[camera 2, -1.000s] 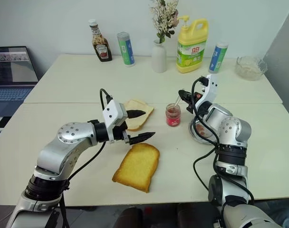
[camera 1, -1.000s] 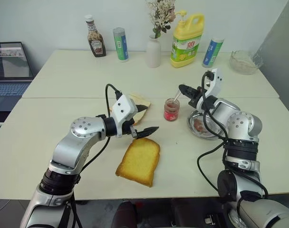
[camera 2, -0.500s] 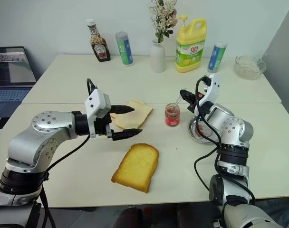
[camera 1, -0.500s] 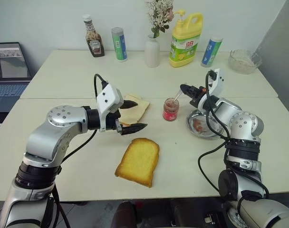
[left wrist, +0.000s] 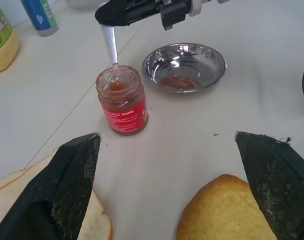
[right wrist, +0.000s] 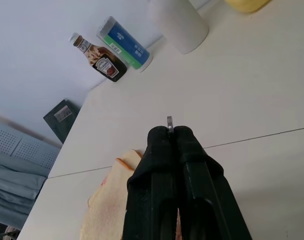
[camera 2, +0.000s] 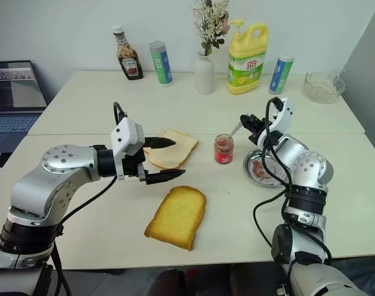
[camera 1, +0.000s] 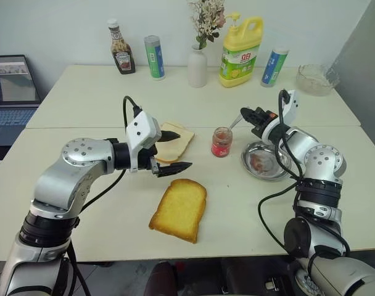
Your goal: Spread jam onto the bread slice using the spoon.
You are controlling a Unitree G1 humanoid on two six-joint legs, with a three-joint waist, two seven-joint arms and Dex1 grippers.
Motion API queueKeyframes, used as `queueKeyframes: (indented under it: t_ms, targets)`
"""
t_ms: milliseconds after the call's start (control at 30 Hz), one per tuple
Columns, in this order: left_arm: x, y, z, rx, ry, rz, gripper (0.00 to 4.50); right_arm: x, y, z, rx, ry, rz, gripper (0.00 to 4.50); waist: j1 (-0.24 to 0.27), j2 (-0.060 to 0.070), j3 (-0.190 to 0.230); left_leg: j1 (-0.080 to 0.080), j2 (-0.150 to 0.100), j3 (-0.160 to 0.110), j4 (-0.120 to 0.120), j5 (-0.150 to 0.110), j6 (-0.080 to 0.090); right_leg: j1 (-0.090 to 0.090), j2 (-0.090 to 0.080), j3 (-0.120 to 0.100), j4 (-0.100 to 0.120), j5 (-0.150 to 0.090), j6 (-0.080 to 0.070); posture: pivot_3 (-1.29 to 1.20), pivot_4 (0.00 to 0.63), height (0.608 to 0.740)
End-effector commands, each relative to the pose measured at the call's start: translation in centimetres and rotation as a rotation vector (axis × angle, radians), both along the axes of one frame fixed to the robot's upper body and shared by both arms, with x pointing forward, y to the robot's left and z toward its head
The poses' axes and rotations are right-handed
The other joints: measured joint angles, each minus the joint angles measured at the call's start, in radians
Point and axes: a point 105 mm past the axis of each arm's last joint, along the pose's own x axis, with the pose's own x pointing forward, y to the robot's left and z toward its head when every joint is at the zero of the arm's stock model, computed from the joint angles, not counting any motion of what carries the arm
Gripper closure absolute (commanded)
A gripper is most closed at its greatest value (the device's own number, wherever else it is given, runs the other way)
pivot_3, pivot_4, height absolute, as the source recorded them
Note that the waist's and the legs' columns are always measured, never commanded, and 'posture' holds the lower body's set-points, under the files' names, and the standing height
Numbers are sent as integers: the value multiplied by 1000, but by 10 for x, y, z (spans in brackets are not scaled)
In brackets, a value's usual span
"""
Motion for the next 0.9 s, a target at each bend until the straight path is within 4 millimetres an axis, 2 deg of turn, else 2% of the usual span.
queueKeyframes:
  t_ms: [33, 533, 900]
  targets:
    - [-2, -5, 5, -1, -39, -24, 0, -1, -2, 25, 59, -61, -2, 4466, 0, 0, 0, 0, 0, 0, 0, 0, 0, 0, 0, 0, 0, 0, 0, 0, 150, 740]
    - [-2, -7, 6, -37, -28, -33, 0, -3, -17, 21, 228, 23, -45, 4466, 0, 0, 0, 0, 0, 0, 0, 0, 0, 0, 0, 0, 0, 0, 0, 0, 150, 740]
    - [0, -8, 7, -99, 20, -28, 0, -8, -24, 8, 341, 73, -90, 4466, 0, 0, 0, -1, 0, 0, 0, 0, 0, 0, 0, 0, -1, 0, 0, 0, 150, 740]
